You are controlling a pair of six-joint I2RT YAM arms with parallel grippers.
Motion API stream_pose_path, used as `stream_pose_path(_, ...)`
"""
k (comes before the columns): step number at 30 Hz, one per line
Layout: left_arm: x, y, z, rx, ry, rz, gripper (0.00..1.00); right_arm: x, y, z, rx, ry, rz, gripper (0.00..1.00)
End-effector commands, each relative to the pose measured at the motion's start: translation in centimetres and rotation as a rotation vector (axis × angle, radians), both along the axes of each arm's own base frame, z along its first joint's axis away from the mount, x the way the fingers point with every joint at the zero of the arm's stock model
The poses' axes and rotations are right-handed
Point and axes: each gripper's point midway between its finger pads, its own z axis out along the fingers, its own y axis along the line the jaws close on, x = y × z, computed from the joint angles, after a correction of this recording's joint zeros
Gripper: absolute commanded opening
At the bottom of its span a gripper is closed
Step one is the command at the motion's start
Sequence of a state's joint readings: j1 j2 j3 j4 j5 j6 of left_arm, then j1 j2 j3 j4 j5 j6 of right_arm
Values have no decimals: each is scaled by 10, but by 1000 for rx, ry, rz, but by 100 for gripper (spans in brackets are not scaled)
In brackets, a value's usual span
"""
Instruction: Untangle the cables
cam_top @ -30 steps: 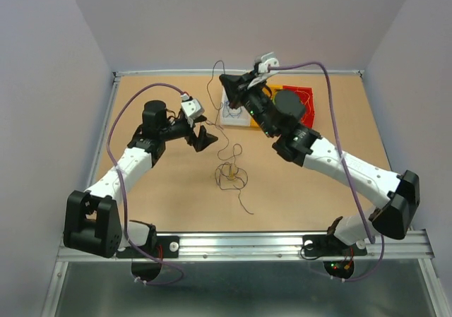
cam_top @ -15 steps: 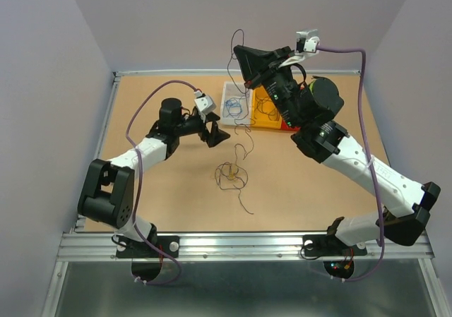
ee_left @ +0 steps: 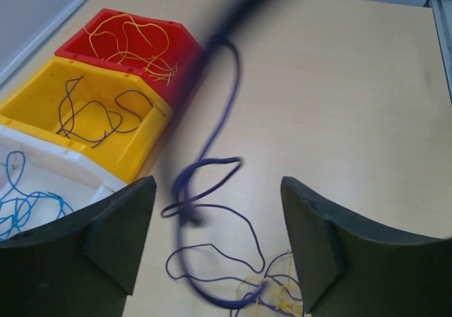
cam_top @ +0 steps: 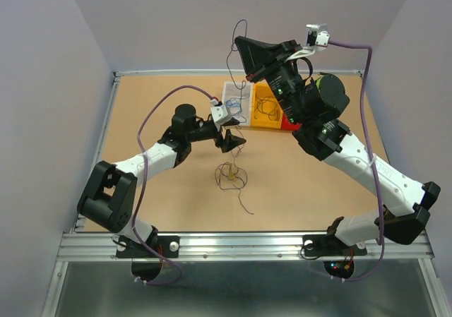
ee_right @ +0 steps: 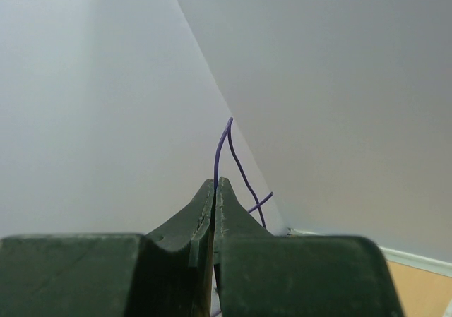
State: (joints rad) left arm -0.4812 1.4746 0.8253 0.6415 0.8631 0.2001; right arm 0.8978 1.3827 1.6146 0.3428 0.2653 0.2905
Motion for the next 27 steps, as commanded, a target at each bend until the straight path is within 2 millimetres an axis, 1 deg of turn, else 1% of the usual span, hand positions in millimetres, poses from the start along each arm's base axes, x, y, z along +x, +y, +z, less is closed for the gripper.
stream_pose_path(1, 45, -17, 4, -8, -15, 110, 74, -15, -17, 44, 127, -71, 10, 0)
stream_pose_path(2, 55, -16, -2, 8, -6, 145, 57, -14, -20, 45, 129, -73, -1, 1)
stream_pose_path(4, 65, -13, -16, 47, 17, 188, 38, -15, -27, 50, 138, -80, -24, 1)
stream_pose_path(5, 72, -8, -20, 63, 9, 234, 24, -14, -34, 53, 141, -82, -55, 0)
stream_pose_path(6, 75, -5, -22, 68, 10, 251, 17, -19, -43, 59, 154, -88, -68, 1)
stream_pose_path(7, 78, -3, -23, 73, 11, 272, 0, -18, -52, 61, 174, -80, -100, 1)
stream_pose_path(8, 79, -2, -24, 75, 17, 277, 0, -19, -59, 63, 176, -84, -121, 0)
stream_pose_path(9, 81, -2, -26, 78, 30, 279, 0, -21, -66, 65, 188, -82, -137, 1)
stream_pose_path(10, 83, -1, -32, 92, 60, 268, 0, -25, -80, 67, 210, -74, -164, 1)
stream_pose_path(11, 86, 1, -34, 101, 76, 278, 0, -28, -89, 68, 226, -72, -175, 1)
stream_pose_path(13, 96, 9, -43, 111, 132, 304, 0, -35, -101, 70, 236, -80, -192, 0)
stream_pose_path(14, 99, 17, -44, 98, 155, 287, 0, -39, -111, 70, 244, -79, -207, 1)
stream_pose_path(15, 101, 21, -44, 84, 182, 277, 0, -42, -115, 69, 251, -77, -211, 1)
stream_pose_path(16, 100, 23, -43, 73, 190, 254, 3, -44, -120, 69, 257, -76, -217, 1)
stream_pose_path(17, 96, 27, -38, 52, 198, 204, 20, -46, -126, 69, 265, -75, -227, 1)
stream_pose_path(18, 92, 28, -37, 40, 201, 184, 30, -46, -126, 67, 263, -72, -232, 0)
stream_pose_path(19, 83, 27, -30, 17, 179, 134, 46, -46, -127, 68, 265, -73, -232, 1)
stream_pose_path(20, 78, 28, -26, 8, 157, 117, 52, -47, -128, 69, 268, -76, -231, 1)
stream_pose_path(21, 73, 28, -23, 2, 137, 104, 57, -47, -127, 70, 268, -79, -228, 1)
stream_pose_path(22, 68, 28, -10, -21, 85, 91, 61, -48, -128, 73, 271, -83, -224, 1)
stream_pose_path(23, 59, 29, -15, -21, 90, 75, 65, -49, -128, 75, 277, -87, -219, 1)
stream_pose_path(25, 51, 29, -7, -33, 60, 56, 67, -49, -126, 76, 279, -89, -211, 1)
stream_pose_path(27, 47, 30, -4, -39, 43, 46, 68, -49, -124, 77, 282, -87, -204, 0)
